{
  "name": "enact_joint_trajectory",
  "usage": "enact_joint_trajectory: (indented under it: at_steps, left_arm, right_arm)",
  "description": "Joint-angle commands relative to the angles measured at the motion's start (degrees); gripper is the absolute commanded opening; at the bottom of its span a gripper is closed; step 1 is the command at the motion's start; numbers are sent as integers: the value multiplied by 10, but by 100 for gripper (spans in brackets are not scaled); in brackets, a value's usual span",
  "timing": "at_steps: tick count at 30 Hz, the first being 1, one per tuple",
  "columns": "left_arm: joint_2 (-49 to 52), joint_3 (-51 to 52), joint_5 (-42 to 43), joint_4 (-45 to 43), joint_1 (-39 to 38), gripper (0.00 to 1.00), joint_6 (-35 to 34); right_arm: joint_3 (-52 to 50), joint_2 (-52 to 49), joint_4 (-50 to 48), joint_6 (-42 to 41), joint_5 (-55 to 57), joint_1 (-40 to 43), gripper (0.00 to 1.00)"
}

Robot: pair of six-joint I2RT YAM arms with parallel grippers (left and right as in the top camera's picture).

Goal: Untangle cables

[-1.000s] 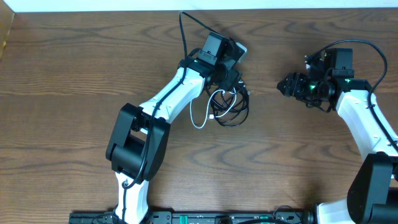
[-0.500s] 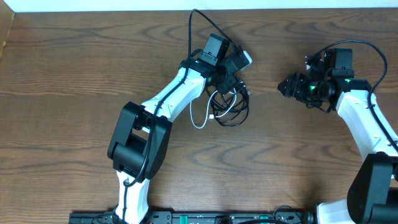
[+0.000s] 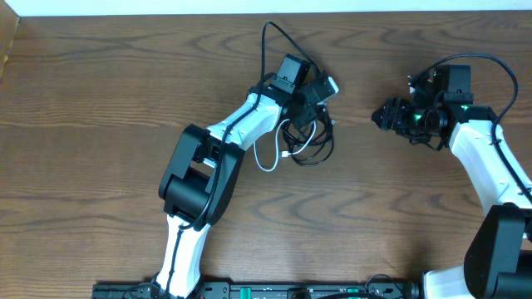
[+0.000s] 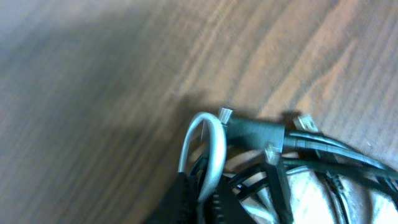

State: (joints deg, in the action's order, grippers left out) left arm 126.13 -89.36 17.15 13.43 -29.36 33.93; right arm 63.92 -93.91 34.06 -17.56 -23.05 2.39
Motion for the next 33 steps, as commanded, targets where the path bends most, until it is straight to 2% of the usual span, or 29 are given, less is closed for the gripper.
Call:
enact_joint_trajectory:
  at_steps: [1,4,6,10,14,19,22,24,26,33]
  left_arm:
    - [-8,1,-25,-12,-1,8,-7]
    - [-30,1,-29,-15,-1,7,-14]
    - [-55,1,-29,-16,-1,7,-45]
    - [-118,1,-29,-3,-1,7,-153]
    - [-188,1,-28,24,-1,7,-280]
    - [-264,1,-27,53,-1,8,-365]
    - [-296,1,-26,85,-1,8,-394]
    - [-310,1,-29,106,0,7,-406]
    - [-319,1,-29,129,4,8,-424]
    - [-326,1,-26,172,27,7,-487]
  right_arm:
    - [0,0,1,5,5,1,66]
    - [0,0,0,5,5,1,67]
    - [0,0,0,5,5,1,68]
    - [0,0,-1,5,4,-2,70]
    - [0,0,-19,4,4,-15,77]
    - [0,0,-78,5,-34,-51,82]
    - [0,0,-115,10,-59,-77,81]
    - [0,0,-141,34,-83,-96,73]
    - [0,0,-160,51,-95,-110,69]
    - [0,0,-215,91,-165,-130,73]
